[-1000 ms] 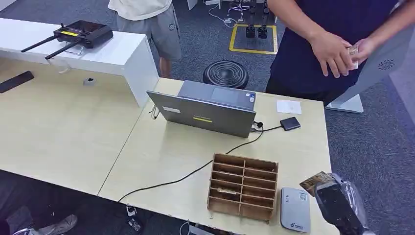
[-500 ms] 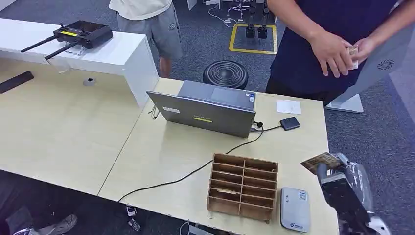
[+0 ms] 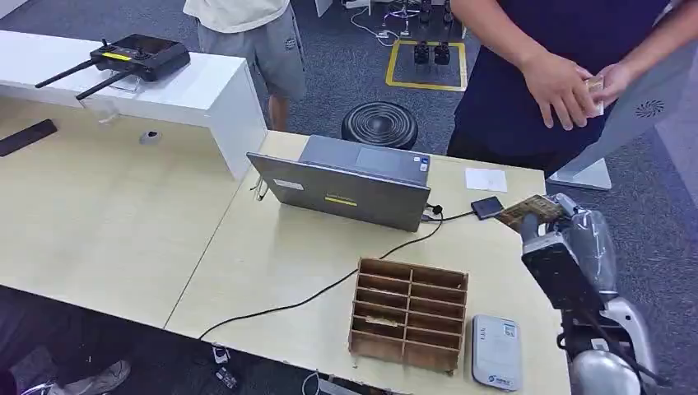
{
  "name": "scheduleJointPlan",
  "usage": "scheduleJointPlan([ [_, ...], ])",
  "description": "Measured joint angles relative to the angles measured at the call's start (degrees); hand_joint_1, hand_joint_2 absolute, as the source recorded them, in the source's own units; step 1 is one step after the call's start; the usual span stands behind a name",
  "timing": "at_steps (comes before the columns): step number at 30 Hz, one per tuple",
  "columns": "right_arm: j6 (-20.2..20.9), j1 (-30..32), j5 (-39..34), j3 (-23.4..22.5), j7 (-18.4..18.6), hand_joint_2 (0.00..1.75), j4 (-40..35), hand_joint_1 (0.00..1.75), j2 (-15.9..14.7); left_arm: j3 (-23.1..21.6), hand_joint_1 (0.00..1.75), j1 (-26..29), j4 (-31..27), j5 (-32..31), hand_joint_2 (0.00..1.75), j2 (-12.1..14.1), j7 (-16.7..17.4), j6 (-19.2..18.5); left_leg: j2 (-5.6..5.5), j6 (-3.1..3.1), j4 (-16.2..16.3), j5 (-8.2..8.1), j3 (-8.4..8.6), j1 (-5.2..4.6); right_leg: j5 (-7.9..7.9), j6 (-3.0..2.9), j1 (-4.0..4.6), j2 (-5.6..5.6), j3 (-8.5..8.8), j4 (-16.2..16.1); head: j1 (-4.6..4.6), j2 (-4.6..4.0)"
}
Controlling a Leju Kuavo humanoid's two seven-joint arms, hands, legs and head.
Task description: Pass the card to the sensor for recognition and then transmit it.
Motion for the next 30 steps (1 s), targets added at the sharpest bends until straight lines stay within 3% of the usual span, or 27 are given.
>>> scheduleJointPlan([
  [14,-2.4,-13.8,6.6,4.3,3.7,1.75,12.4,1.75,3.3,-3.1,0.00,-0.5,0.0,-0.1,0.00,0.4,0.8,-0.4,-0.06,-0.01,0.0,0.01,-0.01,0.00,0.00,0.00,0.00,-0.03,-0.01,0.0,0.02,0.00],
  [30,-5.9,-23.3,13.1,5.6,6.4,1.75,24.9,1.75,6.9,-6.6,0.00,-1.1,0.0,-0.1,0.00,0.8,1.5,-0.4,-0.06,-0.01,0.0,0.01,-0.01,0.00,0.01,0.00,0.00,-0.03,-0.01,0.0,0.02,0.00],
])
